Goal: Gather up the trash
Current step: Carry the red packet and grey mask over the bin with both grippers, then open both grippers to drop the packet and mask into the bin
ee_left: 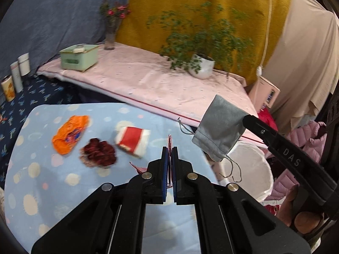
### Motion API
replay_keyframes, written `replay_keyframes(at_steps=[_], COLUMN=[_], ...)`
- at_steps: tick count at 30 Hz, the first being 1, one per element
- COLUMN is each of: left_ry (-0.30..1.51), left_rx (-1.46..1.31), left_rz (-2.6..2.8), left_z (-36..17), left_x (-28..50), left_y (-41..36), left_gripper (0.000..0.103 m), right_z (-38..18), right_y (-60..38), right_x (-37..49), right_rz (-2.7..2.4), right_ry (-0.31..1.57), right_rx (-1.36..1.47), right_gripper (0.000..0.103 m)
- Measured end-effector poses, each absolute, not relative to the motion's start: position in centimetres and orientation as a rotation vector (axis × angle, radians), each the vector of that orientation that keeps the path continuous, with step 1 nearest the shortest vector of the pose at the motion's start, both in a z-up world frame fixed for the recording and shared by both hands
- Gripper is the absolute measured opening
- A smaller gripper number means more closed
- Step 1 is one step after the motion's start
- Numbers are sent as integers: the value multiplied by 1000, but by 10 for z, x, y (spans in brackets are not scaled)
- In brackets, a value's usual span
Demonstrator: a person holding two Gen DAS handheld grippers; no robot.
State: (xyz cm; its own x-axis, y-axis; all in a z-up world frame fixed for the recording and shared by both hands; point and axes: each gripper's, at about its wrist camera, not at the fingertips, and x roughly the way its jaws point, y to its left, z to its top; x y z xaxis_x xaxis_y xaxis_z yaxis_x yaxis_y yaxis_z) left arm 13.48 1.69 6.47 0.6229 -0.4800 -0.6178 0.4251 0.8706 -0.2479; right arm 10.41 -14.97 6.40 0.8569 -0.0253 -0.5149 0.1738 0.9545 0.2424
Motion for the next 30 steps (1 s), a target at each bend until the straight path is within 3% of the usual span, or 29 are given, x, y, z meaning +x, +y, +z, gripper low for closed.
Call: replay_keyframes(at_steps=[24, 25, 27, 28, 30], left_ry=[803, 806, 808, 803, 787], left_rx=[32, 30, 38, 41, 46], left_rz=[-835, -837, -824, -806, -788], left_z=[50, 48, 44, 44, 41], left_x=[92, 92, 91, 91, 89], left_y=[-180, -184, -190, -191, -192], left_gripper=[5, 9, 34, 52, 54], right_z=[19, 17, 13, 11, 9], right_y=[-327, -329, -334, -336, -338], right_x=[14, 13, 12, 11, 11], right_rz=[-412, -415, -419, -417, -420], right_ry=[545, 547, 553, 559, 563], right_rx=[420, 423, 428, 432, 432], right_gripper=[4, 4, 5, 5, 7])
